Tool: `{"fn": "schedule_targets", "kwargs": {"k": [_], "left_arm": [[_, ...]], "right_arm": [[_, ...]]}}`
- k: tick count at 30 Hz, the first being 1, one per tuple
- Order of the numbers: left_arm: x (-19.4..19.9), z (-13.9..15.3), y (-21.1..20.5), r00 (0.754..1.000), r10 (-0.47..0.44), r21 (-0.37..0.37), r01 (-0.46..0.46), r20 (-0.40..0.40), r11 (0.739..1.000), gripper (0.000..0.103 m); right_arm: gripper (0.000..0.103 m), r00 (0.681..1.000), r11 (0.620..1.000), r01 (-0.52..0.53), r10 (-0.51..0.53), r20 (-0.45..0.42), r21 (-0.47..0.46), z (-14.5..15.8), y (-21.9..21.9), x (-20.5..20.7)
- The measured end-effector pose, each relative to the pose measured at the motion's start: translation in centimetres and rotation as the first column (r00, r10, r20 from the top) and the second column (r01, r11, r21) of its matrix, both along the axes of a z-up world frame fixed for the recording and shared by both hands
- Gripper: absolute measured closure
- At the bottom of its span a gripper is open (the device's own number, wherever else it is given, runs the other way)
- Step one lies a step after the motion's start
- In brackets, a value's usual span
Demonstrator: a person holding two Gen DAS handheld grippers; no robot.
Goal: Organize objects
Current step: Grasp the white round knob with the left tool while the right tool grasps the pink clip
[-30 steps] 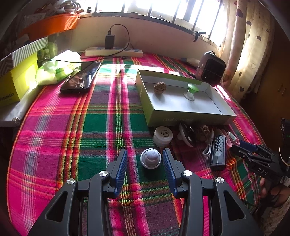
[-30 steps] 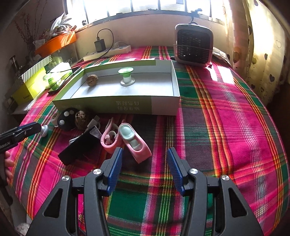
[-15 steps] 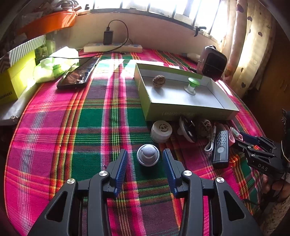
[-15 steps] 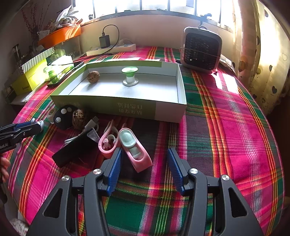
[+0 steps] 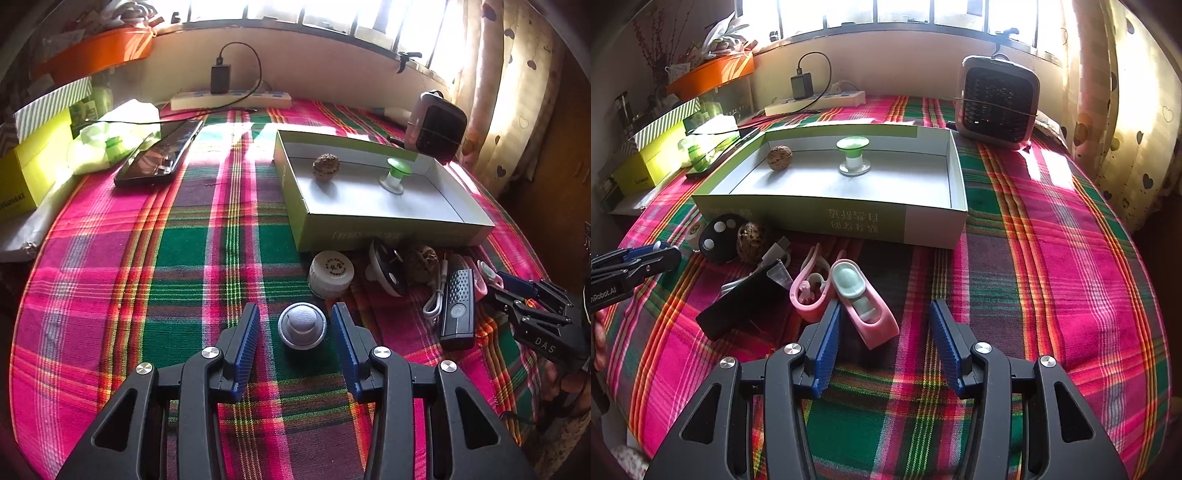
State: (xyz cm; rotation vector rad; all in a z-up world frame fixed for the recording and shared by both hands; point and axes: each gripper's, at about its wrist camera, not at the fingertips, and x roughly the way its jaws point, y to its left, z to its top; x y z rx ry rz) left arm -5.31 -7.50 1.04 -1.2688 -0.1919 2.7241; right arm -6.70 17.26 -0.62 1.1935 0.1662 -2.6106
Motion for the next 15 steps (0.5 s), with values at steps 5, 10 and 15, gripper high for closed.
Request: {"fn": "schedule_targets", "kwargs": {"k": [5,10,15], "left_arm": [[-0.17,0.02,0.11,1.000,-0.002,-0.026,0.002,-0.006,1.000,0.071],[-0.10,-0.03,0.21,1.000,-0.002,-0.026,0.002,-0.006,1.000,0.076],[-0.18,-0.01,0.11,1.000,0.000,-0.025,0.000,-0.007,1.000,0.079]], "right_arm": [[0.062,1.000,1.000,0.011,-0.011,-0.003,0.000,0.04,0.15,-0.01],[0.069,1.000,1.000,0.014,-0.014,-0.006,0.002,0.07,0.11,0.07],[0.074,1.000,1.000,0.013,-0.013,-0.006,0.001,0.08,0.13,0.06]]}}
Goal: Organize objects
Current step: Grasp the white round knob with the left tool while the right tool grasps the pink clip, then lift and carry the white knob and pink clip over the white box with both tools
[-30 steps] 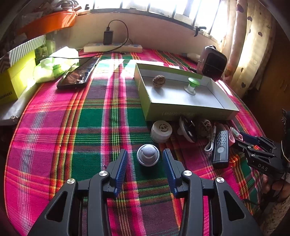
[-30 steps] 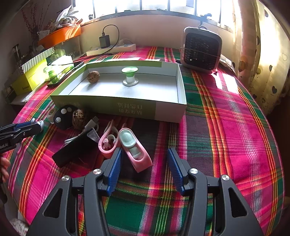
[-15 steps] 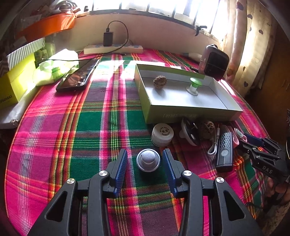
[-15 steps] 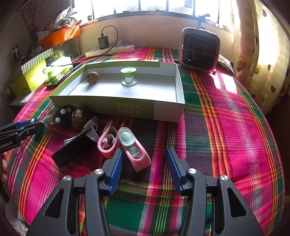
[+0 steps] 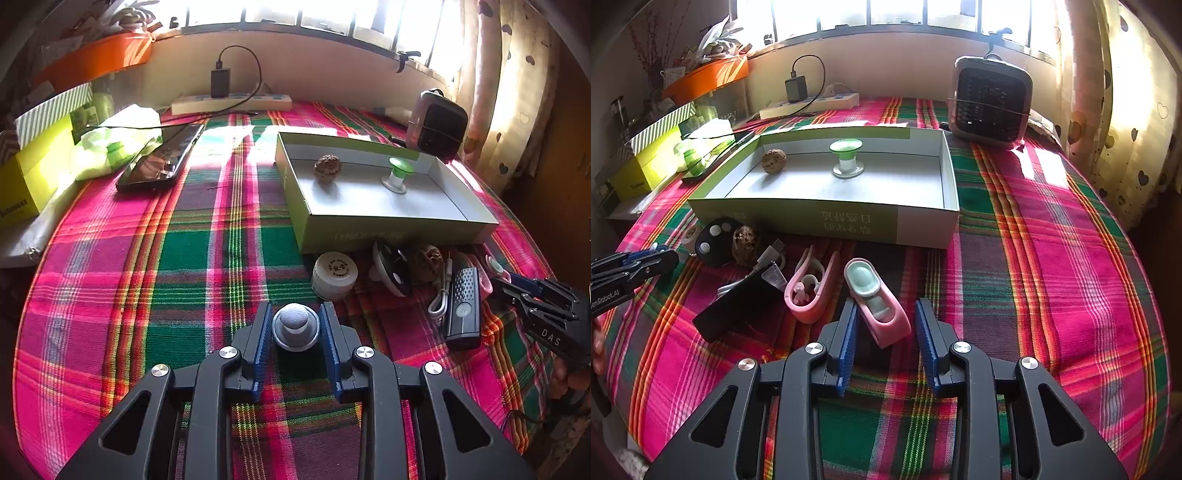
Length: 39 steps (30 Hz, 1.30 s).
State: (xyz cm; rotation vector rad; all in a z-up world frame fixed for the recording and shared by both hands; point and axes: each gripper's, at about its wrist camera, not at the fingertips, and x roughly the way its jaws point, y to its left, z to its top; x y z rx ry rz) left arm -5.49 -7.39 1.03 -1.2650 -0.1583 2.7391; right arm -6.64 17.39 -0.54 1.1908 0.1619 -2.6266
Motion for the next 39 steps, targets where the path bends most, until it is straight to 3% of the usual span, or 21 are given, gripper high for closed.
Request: {"fn": "schedule_targets", "kwargs": {"k": [11,29,39], "left_arm": [[0.1,0.0,0.0,1.000,-0.002,-0.003,0.002,0.000,1.000,0.079],[-0.2,0.0,0.0,1.000,-0.005,-0.002,0.005,-0.003,1.000,0.079],[0.0,1.7,0.6,0.999,-0.031,-0.003,0.031,-0.041,1.000,0.079]], "right_arm": [[0.084,1.000,1.000,0.005,-0.005,-0.001,-0.007,0.0,0.0,0.1],[0.085,1.000,0.999,0.016,-0.016,0.007,-0.050,0.2,0.5,0.1],[0.085,1.000,0.998,0.002,-0.003,-0.021,-0.065,1.5,0.4,0.4]]}}
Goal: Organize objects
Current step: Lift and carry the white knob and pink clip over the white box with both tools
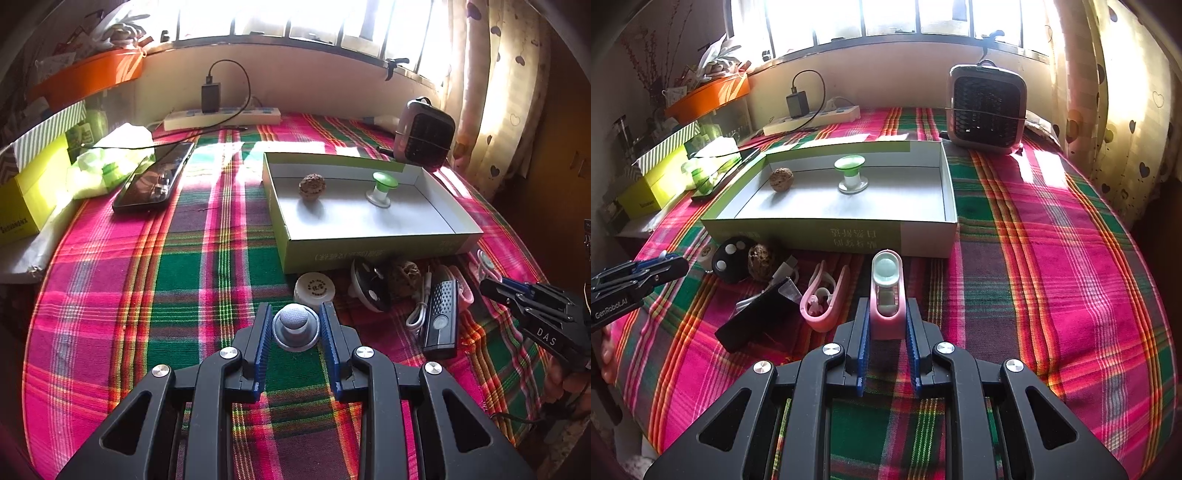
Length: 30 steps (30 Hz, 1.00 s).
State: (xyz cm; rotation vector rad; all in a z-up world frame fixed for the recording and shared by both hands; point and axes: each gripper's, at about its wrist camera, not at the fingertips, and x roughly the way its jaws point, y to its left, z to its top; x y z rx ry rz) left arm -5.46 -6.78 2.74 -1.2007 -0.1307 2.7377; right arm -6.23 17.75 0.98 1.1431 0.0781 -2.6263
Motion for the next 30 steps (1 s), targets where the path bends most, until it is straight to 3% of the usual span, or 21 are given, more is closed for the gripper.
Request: {"fn": "schedule_targets", "kwargs": {"k": [18,30], "left_arm": [[-2.7,3.1,2.5,0.996,-0.066,-0.012,0.065,-0.059,0.998,0.079],[-6.6,3.2,4.0,0.995,-0.090,0.009,0.091,-0.036,0.996,0.079]], "right_arm": [[0.085,0.998,1.000,-0.020,0.021,-0.057,0.021,2.6,-1.2,-1.7],[0.085,0.998,0.999,-0.016,0.018,-0.064,0.031,3.0,-2.0,-5.0]]}}
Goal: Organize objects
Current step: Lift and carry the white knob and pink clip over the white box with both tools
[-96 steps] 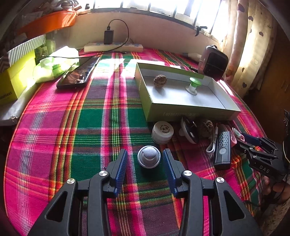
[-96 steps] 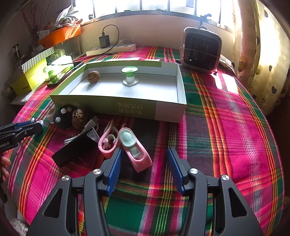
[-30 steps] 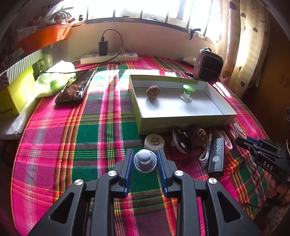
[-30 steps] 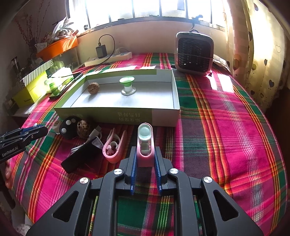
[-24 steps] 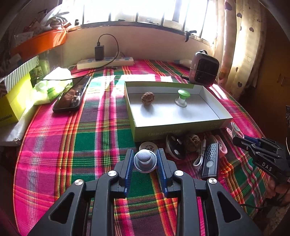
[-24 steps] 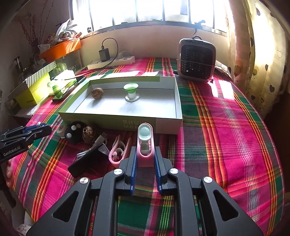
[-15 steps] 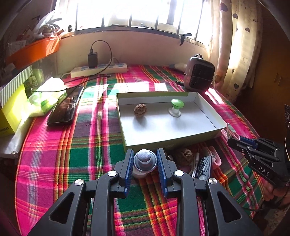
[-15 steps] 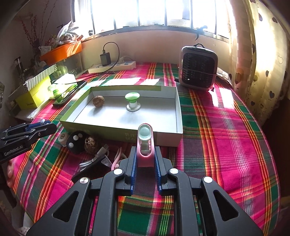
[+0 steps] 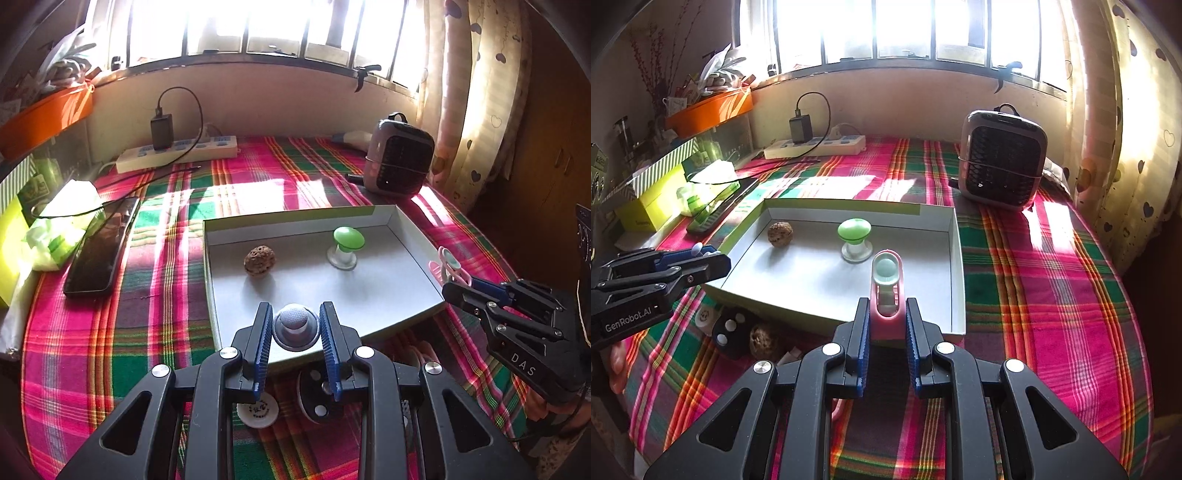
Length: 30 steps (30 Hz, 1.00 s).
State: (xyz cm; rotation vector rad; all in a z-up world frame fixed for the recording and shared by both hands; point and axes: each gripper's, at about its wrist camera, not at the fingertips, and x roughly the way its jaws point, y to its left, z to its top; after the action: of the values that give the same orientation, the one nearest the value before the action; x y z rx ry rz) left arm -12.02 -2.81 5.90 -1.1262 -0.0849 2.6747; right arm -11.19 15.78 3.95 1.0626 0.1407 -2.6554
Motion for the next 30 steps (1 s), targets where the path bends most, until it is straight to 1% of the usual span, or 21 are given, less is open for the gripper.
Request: {"fn": "schedule_targets", "kwargs": {"k": [11,17,26,30], "left_arm": [[-3.9,-0.9,0.9,0.999,-0.003,-0.010,0.003,0.032,1.000,0.079],[-5.9,-1.4,1.6,0.999,-0.014,0.002,0.013,0.049,1.000,0.079],[-8.7,-1.8,2.8,0.997,-0.027,-0.012,0.028,0.068,1.000,0.079],[-9.5,-2.4,3.3,0.996,-0.036,-0.032,0.039,0.077,0.999,0.079]], "right_arm": [[0.085,0.999,1.000,-0.006,0.006,0.038,-0.006,-1.0,-0.7,-3.7],[0.084,0.998,1.000,-0.012,0.012,0.059,-0.013,-1.4,-1.1,-5.6],[0.084,0.996,1.000,-0.018,0.019,0.087,-0.008,-2.2,-1.9,-7.9],[0.084,0.995,1.000,-0.014,0.015,0.096,-0.011,-2.5,-2.0,-8.4]]}}
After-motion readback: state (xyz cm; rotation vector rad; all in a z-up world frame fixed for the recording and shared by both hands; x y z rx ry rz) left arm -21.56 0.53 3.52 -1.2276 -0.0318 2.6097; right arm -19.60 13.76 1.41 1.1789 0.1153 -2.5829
